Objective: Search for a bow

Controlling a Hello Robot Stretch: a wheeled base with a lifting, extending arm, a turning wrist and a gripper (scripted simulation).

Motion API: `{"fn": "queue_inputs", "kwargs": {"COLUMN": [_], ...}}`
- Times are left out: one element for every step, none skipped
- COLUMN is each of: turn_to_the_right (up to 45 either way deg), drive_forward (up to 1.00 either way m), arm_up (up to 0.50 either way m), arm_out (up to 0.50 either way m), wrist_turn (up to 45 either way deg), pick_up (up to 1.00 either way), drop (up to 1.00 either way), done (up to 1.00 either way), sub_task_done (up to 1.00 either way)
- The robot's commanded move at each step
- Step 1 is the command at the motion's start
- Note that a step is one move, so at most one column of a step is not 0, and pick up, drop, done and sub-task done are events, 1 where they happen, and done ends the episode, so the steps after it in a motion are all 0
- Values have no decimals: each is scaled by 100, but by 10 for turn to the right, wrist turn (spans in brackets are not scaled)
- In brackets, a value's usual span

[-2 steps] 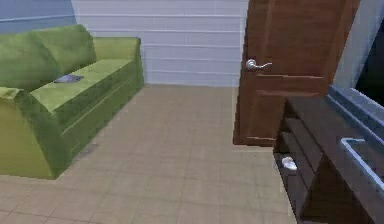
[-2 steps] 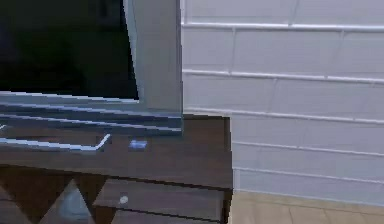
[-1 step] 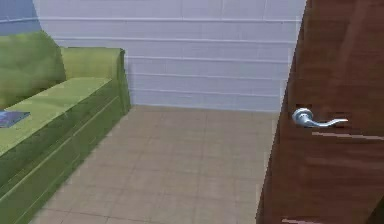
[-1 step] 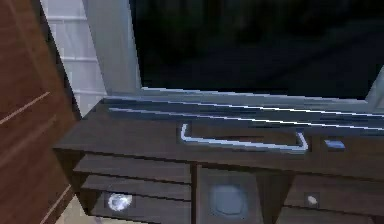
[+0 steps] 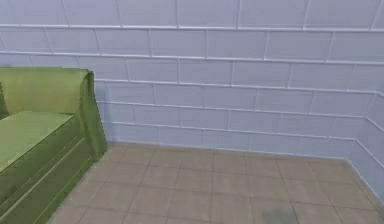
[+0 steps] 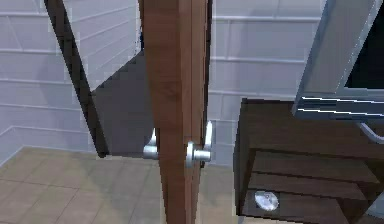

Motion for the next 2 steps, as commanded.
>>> {"fn": "queue_inputs", "kwargs": {"turn_to_the_right": [0, 450], "drive_forward": [30, 0], "arm_up": [0, 0], "arm_out": [0, 0], "wrist_turn": [0, 0], "pick_up": [0, 0], "drop": [0, 0], "done": [0, 0], "sub_task_done": [0, 0]}}
